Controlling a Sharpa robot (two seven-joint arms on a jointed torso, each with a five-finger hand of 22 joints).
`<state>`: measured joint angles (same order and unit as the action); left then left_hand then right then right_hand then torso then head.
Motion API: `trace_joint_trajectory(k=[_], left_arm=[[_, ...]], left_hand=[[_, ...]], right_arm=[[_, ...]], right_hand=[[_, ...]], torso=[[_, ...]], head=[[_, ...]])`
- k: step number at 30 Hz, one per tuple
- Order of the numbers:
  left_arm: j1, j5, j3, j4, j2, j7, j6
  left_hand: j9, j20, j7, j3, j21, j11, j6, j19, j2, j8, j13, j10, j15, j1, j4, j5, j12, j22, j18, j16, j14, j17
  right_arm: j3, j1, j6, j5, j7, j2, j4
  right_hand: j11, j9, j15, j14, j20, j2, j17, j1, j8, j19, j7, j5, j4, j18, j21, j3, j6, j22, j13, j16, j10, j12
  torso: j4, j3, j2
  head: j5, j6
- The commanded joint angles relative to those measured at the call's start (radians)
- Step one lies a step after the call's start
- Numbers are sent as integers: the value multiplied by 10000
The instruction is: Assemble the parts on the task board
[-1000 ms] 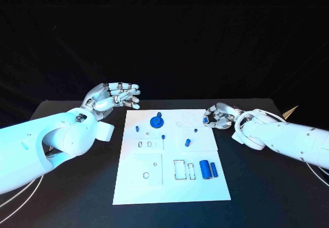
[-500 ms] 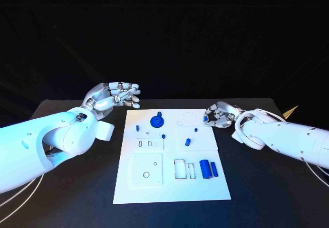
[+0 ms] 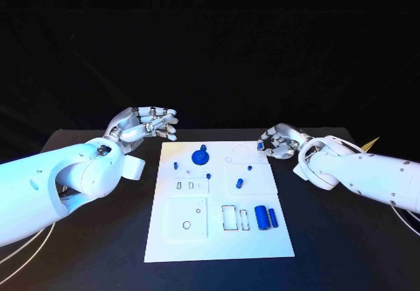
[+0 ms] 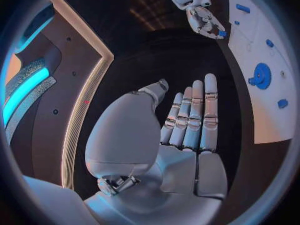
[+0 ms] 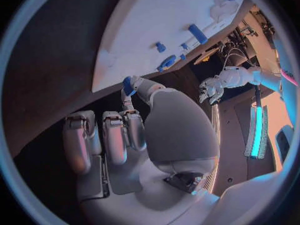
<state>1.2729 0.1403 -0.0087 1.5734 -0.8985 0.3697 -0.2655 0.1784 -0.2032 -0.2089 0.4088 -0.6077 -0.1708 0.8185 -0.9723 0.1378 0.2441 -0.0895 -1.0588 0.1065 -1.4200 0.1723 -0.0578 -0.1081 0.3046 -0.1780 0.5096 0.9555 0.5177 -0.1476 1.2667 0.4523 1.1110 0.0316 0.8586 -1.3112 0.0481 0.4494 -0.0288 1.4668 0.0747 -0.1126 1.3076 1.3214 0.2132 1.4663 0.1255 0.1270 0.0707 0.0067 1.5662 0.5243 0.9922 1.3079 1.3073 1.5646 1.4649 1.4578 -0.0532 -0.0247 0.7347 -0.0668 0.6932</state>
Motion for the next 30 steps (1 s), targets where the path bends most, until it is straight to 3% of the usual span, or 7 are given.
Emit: trace_joint_trajectory(k=[1, 6, 9, 12, 15, 21, 30], left_arm=[[6, 688, 3, -107, 107, -465, 155], [9, 1619, -4, -364, 331, -1441, 357], [11, 1943, -6, -459, 426, -2047, 506], [16, 2267, -7, -557, 531, -2703, 563], [20, 2607, -8, -613, 597, -3265, 591], [27, 3063, -8, -689, 657, -4055, 548], [30, 3216, -8, -809, 745, -4385, 607]], left_hand=[[55, 192, -188, 76, -342, 152, 144, -202, 76, 91, -160, -416, -145, 156, 90, 20, -293, 172, -63, 491, 376, 281], [452, 743, 316, 51, -2086, 777, 751, -1032, 222, 707, -1340, -1690, -753, 538, 339, 15, -2068, 1162, -54, 2991, 1610, 1760], [860, 881, 425, 30, -3861, 884, 709, -1256, 250, 1116, -2695, -1110, -931, 726, 520, 118, -3662, 2819, 113, 4411, 1842, 2629], [1383, 936, 469, -44, -6162, 939, 468, -2641, 189, 1683, -3977, -387, -932, 792, 548, 22, -5298, 6009, 550, 8482, 4517, 7324], [2027, 984, 574, 7, -7266, 1015, 258, -3297, 144, 2400, -5060, 120, -1003, 839, 616, 25, -6816, 7623, 796, 9587, 5244, 8799], [2688, 1024, 662, 113, -7788, 1066, -19, -3585, 148, 3084, -5700, 385, -1053, 919, 752, 28, -7828, 8420, 921, 9999, 5581, 9454], [2723, 1025, 662, 120, -7796, 1065, -42, -3579, 149, 3116, -5726, 405, -1053, 928, 766, 26, -7870, 8425, 921, 9995, 5577, 9449]], right_arm=[[6, 157, 240, 272, -1219, 27, -505], [7, 406, 305, 753, -2257, -58, -1472], [8, 464, 329, 948, -2645, -187, -1853], [7, 496, 350, 1126, -2992, -388, -2161], [3, 504, 367, 1256, -3270, -660, -2347], [-16, 415, 466, 1619, -3734, -1261, -2698], [-99, -95, 555, 2296, -4214, -2158, -2863]], right_hand=[[-75, 156, -35, 1021, -33, 99, 2555, 16, 120, 1045, -25, -25, 18, -67, 46, 53, -63, 2629, 1657, 29, 159, -47], [-65, 162, -22, 1016, -26, 76, 2532, -15, 125, 1045, -14, -41, 16, -67, 46, 47, -75, 2629, 1654, 19, 154, -52], [-65, 164, -20, 1012, -25, 75, 2517, -19, 129, 1045, -15, -40, 16, -67, 46, 47, -71, 2629, 1653, 13, 153, -54], [-64, 172, -14, 1010, -21, 65, 2507, -39, 143, 1045, -16, -39, 16, -67, 46, 44, -61, 2629, 1647, 8, 148, -62], [-64, 173, -12, 1007, -20, 63, 2497, -44, 144, 1045, -16, -39, 16, -67, 46, 44, -61, 2629, 1640, 4, 141, -71], [-63, 174, -11, 1006, -19, 60, 2493, -51, 146, 1045, -16, -38, 18, -67, 46, 42, -61, 2629, 1642, 2, 142, -69], [-62, 179, -6, 999, -15, 56, 2465, -79, 153, 1045, -15, -31, 27, -67, 46, 40, -62, 2629, 1646, -10, 146, -65]], torso=[[37, -19, -80], [61, -39, -194], [77, -48, -246], [60, -62, -305], [55, -64, -343], [57, -84, -402], [50, -101, -391]], head=[[6, -22], [55, -8], [114, 8], [154, 44], [224, 61], [389, 141], [502, 210]])
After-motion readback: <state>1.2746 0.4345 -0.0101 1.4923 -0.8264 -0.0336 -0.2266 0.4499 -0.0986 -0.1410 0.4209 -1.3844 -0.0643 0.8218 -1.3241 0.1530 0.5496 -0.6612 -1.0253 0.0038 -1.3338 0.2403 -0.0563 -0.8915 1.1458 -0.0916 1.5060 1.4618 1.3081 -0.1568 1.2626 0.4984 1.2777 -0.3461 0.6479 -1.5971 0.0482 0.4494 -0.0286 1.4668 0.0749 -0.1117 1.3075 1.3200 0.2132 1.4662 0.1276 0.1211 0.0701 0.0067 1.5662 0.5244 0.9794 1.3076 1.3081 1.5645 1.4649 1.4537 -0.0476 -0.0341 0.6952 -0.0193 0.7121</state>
